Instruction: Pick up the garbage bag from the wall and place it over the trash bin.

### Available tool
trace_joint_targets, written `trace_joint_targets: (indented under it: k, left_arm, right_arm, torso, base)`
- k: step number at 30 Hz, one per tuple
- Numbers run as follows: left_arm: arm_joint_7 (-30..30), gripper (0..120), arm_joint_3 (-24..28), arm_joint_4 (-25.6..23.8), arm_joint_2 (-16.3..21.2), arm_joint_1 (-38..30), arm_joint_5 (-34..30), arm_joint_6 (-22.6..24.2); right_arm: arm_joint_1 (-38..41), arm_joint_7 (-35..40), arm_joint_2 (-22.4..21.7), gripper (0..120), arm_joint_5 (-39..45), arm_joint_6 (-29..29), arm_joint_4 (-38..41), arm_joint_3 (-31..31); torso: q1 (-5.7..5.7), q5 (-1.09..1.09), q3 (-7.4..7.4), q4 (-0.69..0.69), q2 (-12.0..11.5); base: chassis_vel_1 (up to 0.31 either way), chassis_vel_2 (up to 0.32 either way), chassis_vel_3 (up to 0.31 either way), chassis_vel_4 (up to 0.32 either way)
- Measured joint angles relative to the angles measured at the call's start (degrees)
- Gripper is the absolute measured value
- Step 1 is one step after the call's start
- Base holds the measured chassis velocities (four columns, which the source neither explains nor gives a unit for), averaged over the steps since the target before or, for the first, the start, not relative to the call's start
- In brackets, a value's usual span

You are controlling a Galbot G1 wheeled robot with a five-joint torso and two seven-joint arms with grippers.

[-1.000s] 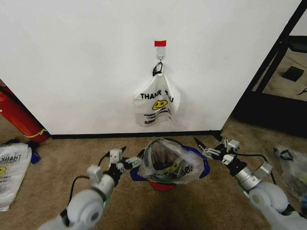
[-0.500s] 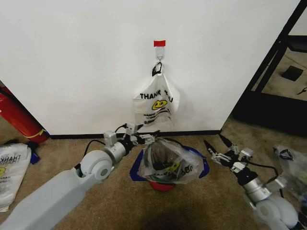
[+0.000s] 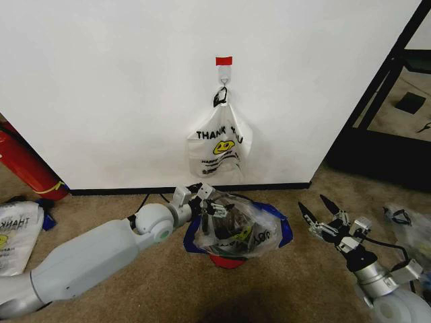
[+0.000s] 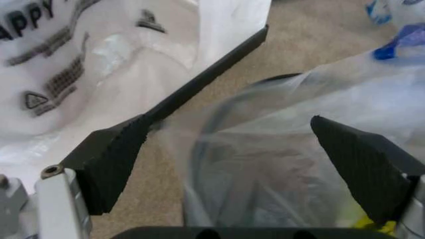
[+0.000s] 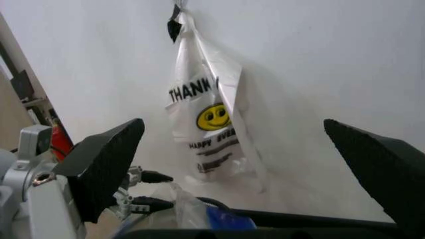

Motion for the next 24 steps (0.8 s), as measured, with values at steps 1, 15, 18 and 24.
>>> trace_joint_targets:
  k: [1,15,18,24]
  left_arm:
    - [0.0,95,0.4,0.4,0.0,-0.5,0.3,0.2]
    - [0.0,81,4.8,5.3,-1.5,-4.6,-1.9,3.0]
    - [-0.6,71,4.8,5.0,-1.5,-4.8,-3.4,6.5]
    - [-3.9,49,3.1,4.7,-2.7,-5.1,-10.3,15.3]
  right_arm:
    - [0.0,0.0,0.0,100,0.0,0.0,0.0,-0.2]
    - [0.3,-0.6,0.5,100,-0.8,0.4,-0.5,-1.9]
    - [0.1,-0.8,0.4,100,-0.8,0.5,-0.6,-1.8]
    - [-0.3,-0.8,0.4,100,-0.8,0.6,-0.5,-1.5]
  torso:
    - [0.0,0.0,0.0,0.0,0.0]
    - [0.0,0.0,0.0,-0.01,0.0]
    - [0.0,0.0,0.0,-0.01,0.0]
    - [0.0,0.0,0.0,-0.01,0.0]
  base:
    - [0.0,0.0,0.0,0.0]
    - [0.0,0.0,0.0,0.0]
    - [0.0,0.0,0.0,0.0]
    - [0.0,0.0,0.0,0.0]
